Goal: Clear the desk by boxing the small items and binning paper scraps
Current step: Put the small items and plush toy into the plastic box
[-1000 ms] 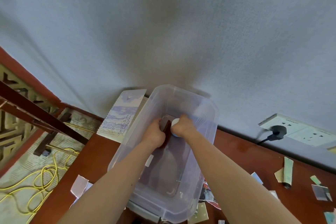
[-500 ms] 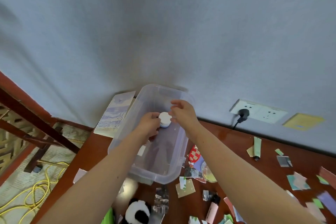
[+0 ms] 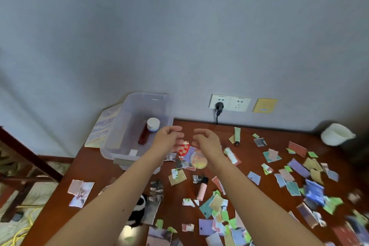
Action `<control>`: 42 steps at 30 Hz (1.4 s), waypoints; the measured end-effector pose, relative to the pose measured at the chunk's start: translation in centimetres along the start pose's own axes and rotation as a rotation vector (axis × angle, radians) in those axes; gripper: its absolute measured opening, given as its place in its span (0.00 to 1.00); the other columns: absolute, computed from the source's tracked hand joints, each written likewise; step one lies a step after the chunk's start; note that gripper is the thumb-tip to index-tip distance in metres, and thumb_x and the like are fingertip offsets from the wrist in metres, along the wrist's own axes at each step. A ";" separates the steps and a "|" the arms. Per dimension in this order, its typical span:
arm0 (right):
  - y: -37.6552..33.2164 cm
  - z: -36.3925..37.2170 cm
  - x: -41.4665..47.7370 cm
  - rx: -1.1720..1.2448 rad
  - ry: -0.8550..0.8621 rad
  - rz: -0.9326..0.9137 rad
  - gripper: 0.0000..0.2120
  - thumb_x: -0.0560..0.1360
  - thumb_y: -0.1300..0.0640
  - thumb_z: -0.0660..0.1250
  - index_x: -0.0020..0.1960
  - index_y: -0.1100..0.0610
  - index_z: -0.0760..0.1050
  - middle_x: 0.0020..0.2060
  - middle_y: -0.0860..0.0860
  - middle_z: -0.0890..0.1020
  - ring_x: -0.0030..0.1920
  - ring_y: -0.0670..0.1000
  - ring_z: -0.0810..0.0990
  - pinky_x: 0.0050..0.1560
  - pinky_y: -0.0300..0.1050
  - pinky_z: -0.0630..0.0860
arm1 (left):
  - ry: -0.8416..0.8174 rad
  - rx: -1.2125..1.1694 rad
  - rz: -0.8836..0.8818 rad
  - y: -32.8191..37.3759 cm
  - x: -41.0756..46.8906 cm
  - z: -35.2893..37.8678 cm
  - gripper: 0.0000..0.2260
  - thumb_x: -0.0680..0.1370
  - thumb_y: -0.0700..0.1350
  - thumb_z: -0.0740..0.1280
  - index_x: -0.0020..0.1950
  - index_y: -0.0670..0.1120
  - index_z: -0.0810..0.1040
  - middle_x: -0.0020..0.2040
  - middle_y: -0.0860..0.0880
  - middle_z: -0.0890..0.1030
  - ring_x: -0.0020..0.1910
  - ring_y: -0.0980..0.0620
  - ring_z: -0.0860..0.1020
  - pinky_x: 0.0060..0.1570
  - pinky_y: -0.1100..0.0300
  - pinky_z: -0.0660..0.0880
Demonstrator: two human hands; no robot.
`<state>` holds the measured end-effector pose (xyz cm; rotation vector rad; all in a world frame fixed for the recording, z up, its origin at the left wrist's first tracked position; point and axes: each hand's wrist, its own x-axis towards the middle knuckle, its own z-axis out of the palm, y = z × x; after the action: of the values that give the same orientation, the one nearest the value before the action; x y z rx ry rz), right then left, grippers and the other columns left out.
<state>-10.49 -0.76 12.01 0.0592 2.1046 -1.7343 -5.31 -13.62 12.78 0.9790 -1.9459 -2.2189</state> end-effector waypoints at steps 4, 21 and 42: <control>2.6 -2.5 -1.1 -0.049 0.035 0.057 0.12 0.75 0.63 0.62 0.55 0.55 0.78 0.51 0.54 0.81 0.49 0.51 0.80 0.55 0.50 0.79 | -0.076 0.069 -0.052 -2.3 -1.5 1.5 0.08 0.79 0.39 0.64 0.57 0.44 0.77 0.49 0.44 0.81 0.44 0.49 0.79 0.45 0.59 0.78; 10.5 -7.3 -3.7 -0.185 -0.038 0.277 0.10 0.78 0.63 0.60 0.55 0.54 0.76 0.46 0.49 0.78 0.48 0.51 0.79 0.41 0.40 0.74 | -0.036 0.409 -0.165 -12.3 -3.1 6.1 0.04 0.79 0.41 0.63 0.49 0.50 0.75 0.47 0.46 0.80 0.44 0.49 0.78 0.47 0.55 0.76; 13.5 -6.9 2.0 -0.073 -0.302 0.616 0.24 0.78 0.69 0.57 0.72 0.57 0.61 0.42 0.57 0.74 0.39 0.53 0.74 0.34 0.43 0.70 | -0.045 0.508 -0.285 -16.3 1.1 8.8 0.13 0.78 0.45 0.66 0.62 0.46 0.73 0.48 0.50 0.78 0.50 0.50 0.78 0.53 0.54 0.75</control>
<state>-10.41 8.34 -0.27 0.3602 1.6878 -1.2111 -4.26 -2.73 -2.26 1.3429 -2.6096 -1.9044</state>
